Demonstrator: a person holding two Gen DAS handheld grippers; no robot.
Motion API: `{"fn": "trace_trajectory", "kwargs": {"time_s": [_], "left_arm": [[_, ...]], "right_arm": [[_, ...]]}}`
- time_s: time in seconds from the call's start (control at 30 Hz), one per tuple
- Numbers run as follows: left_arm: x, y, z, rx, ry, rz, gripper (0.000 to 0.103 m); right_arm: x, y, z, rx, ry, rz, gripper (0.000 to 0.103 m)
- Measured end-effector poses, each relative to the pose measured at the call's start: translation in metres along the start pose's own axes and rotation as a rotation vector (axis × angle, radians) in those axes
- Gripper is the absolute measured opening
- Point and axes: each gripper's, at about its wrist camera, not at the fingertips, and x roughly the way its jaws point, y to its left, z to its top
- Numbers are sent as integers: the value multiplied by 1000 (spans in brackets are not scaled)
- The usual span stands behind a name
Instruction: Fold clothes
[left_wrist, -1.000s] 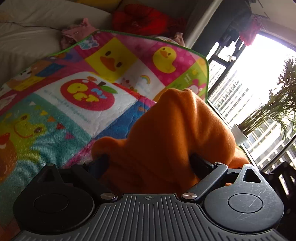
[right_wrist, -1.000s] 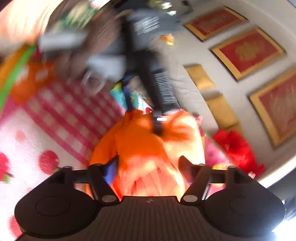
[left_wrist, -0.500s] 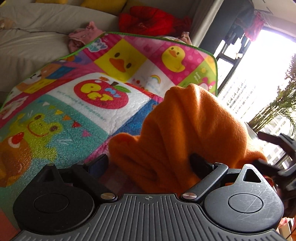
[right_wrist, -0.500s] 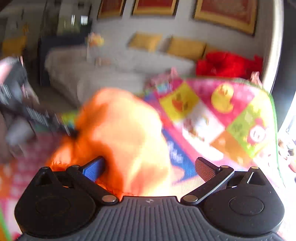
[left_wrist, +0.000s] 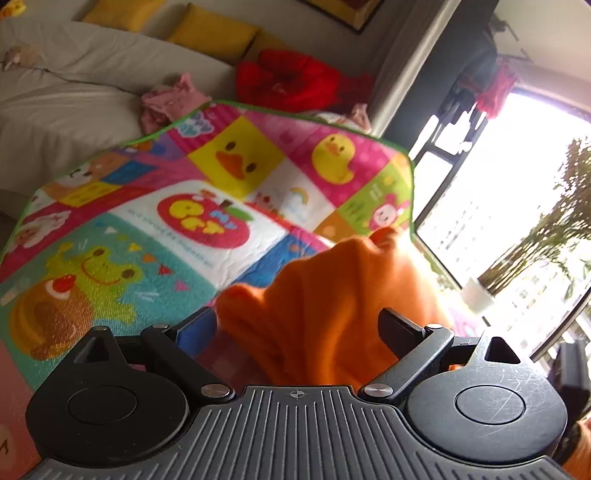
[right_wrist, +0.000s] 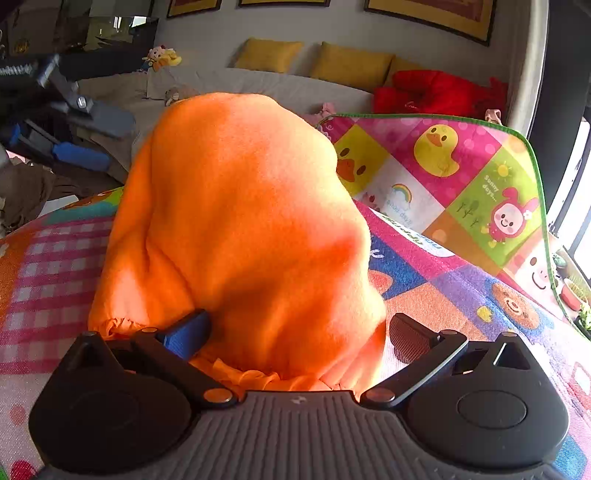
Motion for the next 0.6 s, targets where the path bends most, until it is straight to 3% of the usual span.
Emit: {"fn": "trace_trajectory", "kwargs": {"time_s": [0.1, 0.2, 0.33, 0.43, 0.6], "left_arm": [[0, -19, 10, 19, -18, -85, 97], [26, -34, 8, 25, 24, -134, 97], [53, -33, -2, 27, 83, -112, 97], [68, -27, -8, 30, 118, -80, 98], [75, -18, -12, 20, 133, -71, 99]], "right_arm": [[-3, 3, -2, -1, -3, -11, 103], [-9, 4, -3, 14, -12, 14, 103], [-20, -8, -1, 51, -30, 140, 103], [-35, -26, 8, 72, -100, 182, 103], [-26, -48, 23, 127, -163, 29, 103]]}}
